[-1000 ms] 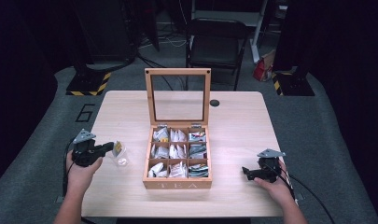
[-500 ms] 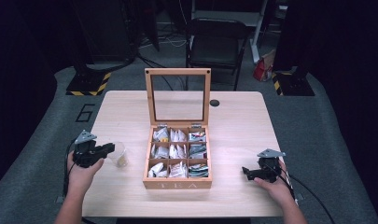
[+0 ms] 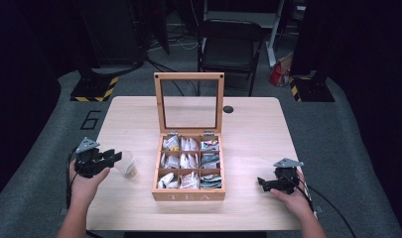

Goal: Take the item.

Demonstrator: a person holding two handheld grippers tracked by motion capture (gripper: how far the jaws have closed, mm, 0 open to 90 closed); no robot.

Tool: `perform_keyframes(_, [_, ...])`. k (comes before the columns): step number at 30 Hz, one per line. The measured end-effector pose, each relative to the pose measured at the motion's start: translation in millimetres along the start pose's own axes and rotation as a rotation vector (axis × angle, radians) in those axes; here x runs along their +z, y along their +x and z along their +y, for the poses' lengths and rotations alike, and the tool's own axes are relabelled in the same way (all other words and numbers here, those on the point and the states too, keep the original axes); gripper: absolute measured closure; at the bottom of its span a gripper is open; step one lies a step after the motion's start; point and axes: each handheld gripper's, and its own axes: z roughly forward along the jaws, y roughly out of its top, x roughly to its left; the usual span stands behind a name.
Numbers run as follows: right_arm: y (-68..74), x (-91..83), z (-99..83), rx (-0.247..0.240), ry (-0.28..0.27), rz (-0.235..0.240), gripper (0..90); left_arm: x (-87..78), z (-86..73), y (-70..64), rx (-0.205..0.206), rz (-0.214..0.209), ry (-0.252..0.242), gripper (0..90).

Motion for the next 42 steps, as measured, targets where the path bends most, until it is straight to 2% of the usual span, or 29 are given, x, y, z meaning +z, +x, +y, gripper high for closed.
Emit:
perform_keyframes(6, [-0.1, 0.0, 0.0, -0.001, 0.000, 0.001, 0.0, -2.9, -0.1, 5.2, 0.001, 0.030, -0.001, 54.1])
perform_keyframes(11, [-0.1, 0.0, 0.0, 0.000, 0.000, 0.001, 0.0, -6.2, -1.0, 10.9, -0.015, 0.053, -0.021, 51.1])
perform_keyframes(29, [-0.1, 0.0, 0.0, 0.000, 0.000, 0.001, 0.0, -6.2, -10.4, 28.1, -0.047, 0.086, -0.030, 50.5])
perform_keyframes(42, [-0.1, 0.0, -0.1, -0.001, 0.000, 0.001, 0.0, -2.8, -17.9, 36.4, -0.054, 0.089, -0.013, 50.5])
